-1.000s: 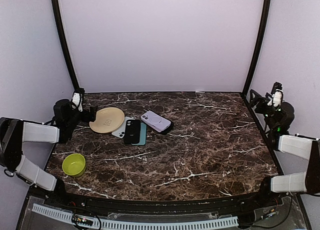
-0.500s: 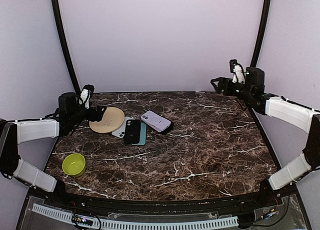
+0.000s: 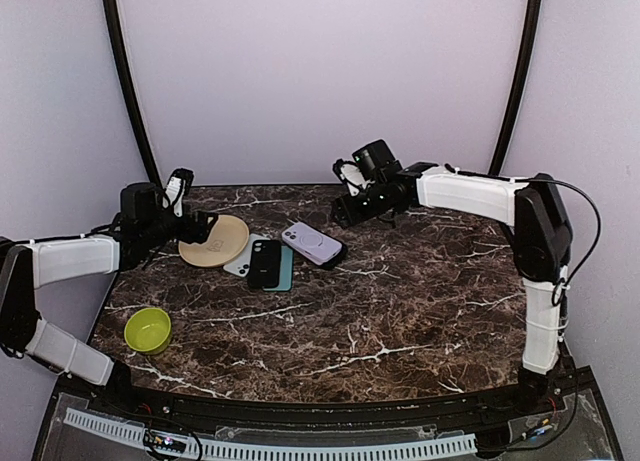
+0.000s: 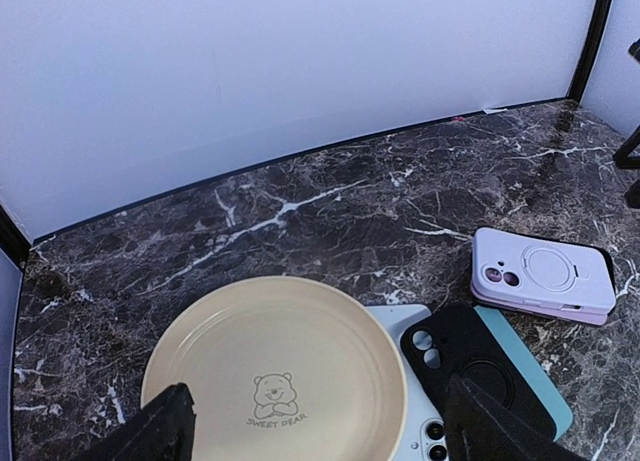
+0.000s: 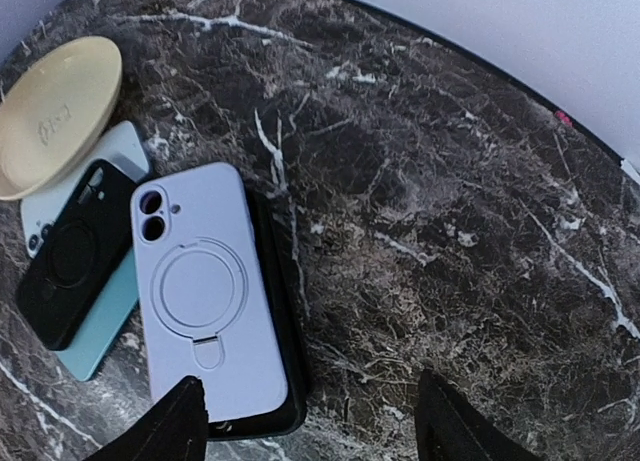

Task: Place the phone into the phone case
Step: Adjust the phone case at the center of the board.

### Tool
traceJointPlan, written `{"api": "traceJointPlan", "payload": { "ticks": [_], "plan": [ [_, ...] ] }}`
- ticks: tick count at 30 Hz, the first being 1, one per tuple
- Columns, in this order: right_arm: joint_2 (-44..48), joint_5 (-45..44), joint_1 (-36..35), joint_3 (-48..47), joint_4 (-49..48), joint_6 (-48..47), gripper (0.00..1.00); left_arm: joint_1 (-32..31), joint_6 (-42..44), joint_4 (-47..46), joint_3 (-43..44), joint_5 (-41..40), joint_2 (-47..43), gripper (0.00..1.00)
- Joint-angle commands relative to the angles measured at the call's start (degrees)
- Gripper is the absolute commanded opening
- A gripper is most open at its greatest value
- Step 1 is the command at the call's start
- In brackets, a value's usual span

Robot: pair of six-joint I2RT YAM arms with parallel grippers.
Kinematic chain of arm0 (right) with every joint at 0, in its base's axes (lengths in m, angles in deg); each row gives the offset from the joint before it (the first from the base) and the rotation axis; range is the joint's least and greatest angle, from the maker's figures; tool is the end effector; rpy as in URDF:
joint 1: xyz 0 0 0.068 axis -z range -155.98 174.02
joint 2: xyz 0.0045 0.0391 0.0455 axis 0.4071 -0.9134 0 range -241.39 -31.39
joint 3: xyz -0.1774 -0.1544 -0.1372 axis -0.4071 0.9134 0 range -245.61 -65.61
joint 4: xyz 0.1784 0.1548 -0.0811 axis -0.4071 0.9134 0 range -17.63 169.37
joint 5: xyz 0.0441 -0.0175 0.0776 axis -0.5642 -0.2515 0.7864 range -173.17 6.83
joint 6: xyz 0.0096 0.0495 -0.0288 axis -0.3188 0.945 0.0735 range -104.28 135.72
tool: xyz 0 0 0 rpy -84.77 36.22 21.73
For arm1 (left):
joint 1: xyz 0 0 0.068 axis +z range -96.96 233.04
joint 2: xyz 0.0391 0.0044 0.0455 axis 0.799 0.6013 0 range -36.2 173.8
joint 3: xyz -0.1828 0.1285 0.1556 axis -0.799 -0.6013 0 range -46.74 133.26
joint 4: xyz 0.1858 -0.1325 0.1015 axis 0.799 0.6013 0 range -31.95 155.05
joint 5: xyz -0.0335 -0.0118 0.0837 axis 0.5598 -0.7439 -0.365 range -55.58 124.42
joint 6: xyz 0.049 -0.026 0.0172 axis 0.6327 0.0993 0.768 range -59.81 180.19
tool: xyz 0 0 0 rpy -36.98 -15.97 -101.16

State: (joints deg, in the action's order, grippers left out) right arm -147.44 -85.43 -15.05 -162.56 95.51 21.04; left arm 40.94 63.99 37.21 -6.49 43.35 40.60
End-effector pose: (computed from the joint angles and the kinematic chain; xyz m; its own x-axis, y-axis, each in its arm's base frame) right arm 0.3587 0.2890 0.2531 -0.5761 -0.3482 -0.7395 -0.5560 0.8301 0.0422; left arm 0.2853 -0.0678 0.2486 -0.2408 0.1185 -0.9633 0.3699 0.9288 0.0218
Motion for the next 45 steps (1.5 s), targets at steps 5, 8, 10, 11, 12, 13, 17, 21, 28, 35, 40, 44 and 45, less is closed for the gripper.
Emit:
{"api": "traceJointPlan", "payload": {
  "ticks": [5, 8, 10, 11, 12, 13, 17, 21, 28, 35, 40, 44, 45],
  "plan": [
    [-5.2, 0.5, -0.4, -3.2, 7.2, 0.9, 0.68, -1.6, -1.2, 1.5, 2.3, 2.0, 2.0, 0.86],
    [-5.5, 1.3, -0.5, -1.9, 6.5, 1.6, 0.67, -2.0, -1.2, 1.8, 2.7, 2.5, 2.4, 0.86],
    [-6.1, 1.2, -0.5, -1.5, 6.4, 2.1, 0.62, -2.1, -0.9, 1.9, 2.7, 2.6, 2.6, 0.86],
    [-6.5, 1.1, -0.5, -1.5, 6.7, 2.4, 0.58, -2.1, -0.9, 1.9, 2.7, 2.4, 2.5, 0.86],
    [-7.0, 0.8, -0.5, -1.8, 6.9, 2.7, 0.54, -2.1, -0.8, 1.9, 2.7, 2.3, 2.4, 0.86],
    [-7.5, 0.7, -0.5, -2.2, 7.4, 3.1, 0.51, -2.1, -0.7, 1.9, 2.7, 2.1, 2.4, 0.86],
    [-9.2, 1.7, -0.5, -4.8, 9.0, 3.7, 0.45, -2.2, -0.6, 1.9, 2.6, 2.2, 2.5, 0.86],
    [-8.9, 3.7, -0.7, -5.0, 7.8, 3.6, 0.44, -2.3, -0.6, 1.9, 2.6, 2.6, 3.0, 0.85],
    [-7.1, 1.7, -1.7, -3.8, 8.8, 4.3, 0.44, -8.3, -1.9, 23.7, 14.1, 0.4, 10.1, 0.72],
    [-3.1, -5.8, -5.3, -1.5, 8.1, 7.4, 0.45, -13.7, -10.6, 33.5, 18.0, -0.8, 15.8, 0.68],
    [-1.3, -12.9, -10.7, 1.0, 5.2, 11.1, 0.46, -14.1, -12.8, 34.7, 17.9, 0.6, 15.7, 0.67],
    [-1.7, -17.1, -15.7, 2.7, 0.4, 12.9, 0.46, -14.1, -10.4, 35.0, 17.5, -0.6, 13.6, 0.68],
    [-2.5, -17.0, -16.6, 2.1, 0.1, 13.3, 0.47, -14.1, -9.9, 35.1, 17.1, -1.8, 13.1, 0.68]
  ]
}}
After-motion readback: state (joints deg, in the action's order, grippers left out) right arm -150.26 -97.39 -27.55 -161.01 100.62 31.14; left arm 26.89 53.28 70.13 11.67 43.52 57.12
